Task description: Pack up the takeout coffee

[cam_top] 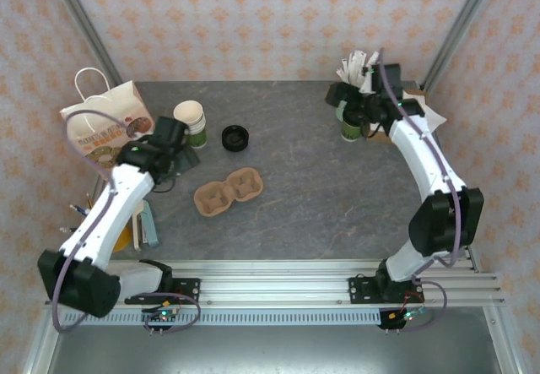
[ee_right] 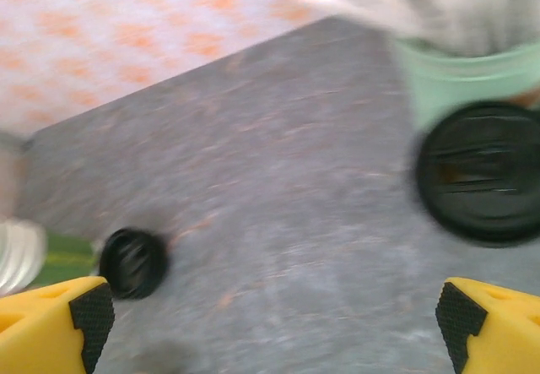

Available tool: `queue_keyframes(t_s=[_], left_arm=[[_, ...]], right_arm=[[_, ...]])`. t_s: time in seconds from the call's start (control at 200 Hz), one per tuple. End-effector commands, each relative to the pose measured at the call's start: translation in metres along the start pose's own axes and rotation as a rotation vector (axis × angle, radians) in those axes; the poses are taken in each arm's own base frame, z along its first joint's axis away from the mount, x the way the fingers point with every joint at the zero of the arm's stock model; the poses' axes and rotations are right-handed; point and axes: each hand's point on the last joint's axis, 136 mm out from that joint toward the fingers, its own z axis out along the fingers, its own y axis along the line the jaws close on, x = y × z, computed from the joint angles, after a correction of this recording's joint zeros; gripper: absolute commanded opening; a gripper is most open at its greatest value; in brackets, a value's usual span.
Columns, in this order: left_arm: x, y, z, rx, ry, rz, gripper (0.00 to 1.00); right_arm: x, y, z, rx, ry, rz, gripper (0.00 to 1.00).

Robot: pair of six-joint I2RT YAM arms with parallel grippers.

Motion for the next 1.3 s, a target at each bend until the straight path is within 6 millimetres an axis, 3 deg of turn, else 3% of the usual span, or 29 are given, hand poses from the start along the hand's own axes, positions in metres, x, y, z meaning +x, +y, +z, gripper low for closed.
queue_keyframes(t_s=[0.0, 0.12, 0.23, 0.305, 0.49, 0.596, 0.781, 0.901, 0.991, 1.151, 1.291], left_arm=[[-0.050, 0.031, -0.051, -0.035, -0.189, -0.095, 1.00], [-0.097, 0.058, -0.095, -0.096, -0.307, -0.184, 1.00], [-0.134, 0.096, -0.126, -0.184, -0.399, -0.259, 1.00], [-0.158, 0.111, -0.138, -0.152, -0.424, -0.295, 1.00], [-0.195, 0.146, -0.107, -0.174, -0.291, -0.305, 1.00], [-0.214, 0.147, -0.094, -0.173, -0.321, -0.304, 1.00], [-0.225, 0.167, -0.075, -0.224, -0.368, -0.369, 1.00], [-0.225, 0.172, -0.065, -0.200, -0.340, -0.400, 1.00], [-0.224, 0.171, -0.062, -0.194, -0.335, -0.384, 1.00], [-0.223, 0.172, -0.055, -0.201, -0.322, -0.382, 1.00], [-0.226, 0.156, -0.040, -0.112, -0.284, -0.337, 1.00]], right_arm=[[0.022, 0.046, 0.023, -0.112, -0.006, -0.080, 0.99], [0.076, 0.092, 0.049, -0.199, 0.130, -0.204, 0.99], [0.133, 0.116, 0.069, -0.200, 0.249, -0.385, 0.99], [0.165, 0.130, 0.077, -0.218, 0.317, -0.457, 0.99], [0.219, 0.156, 0.091, -0.225, 0.421, -0.494, 0.99], [0.248, 0.158, 0.100, -0.103, 0.425, -0.571, 1.00], [0.301, 0.179, 0.110, -0.047, 0.489, -0.569, 0.99], [0.325, 0.186, 0.120, 0.005, 0.538, -0.584, 0.95], [0.339, 0.168, 0.128, 0.126, 0.596, -0.597, 0.93], [0.341, 0.143, 0.142, 0.289, 0.596, -0.622, 0.83], [0.332, 0.148, 0.143, 0.296, 0.579, -0.627, 0.64]])
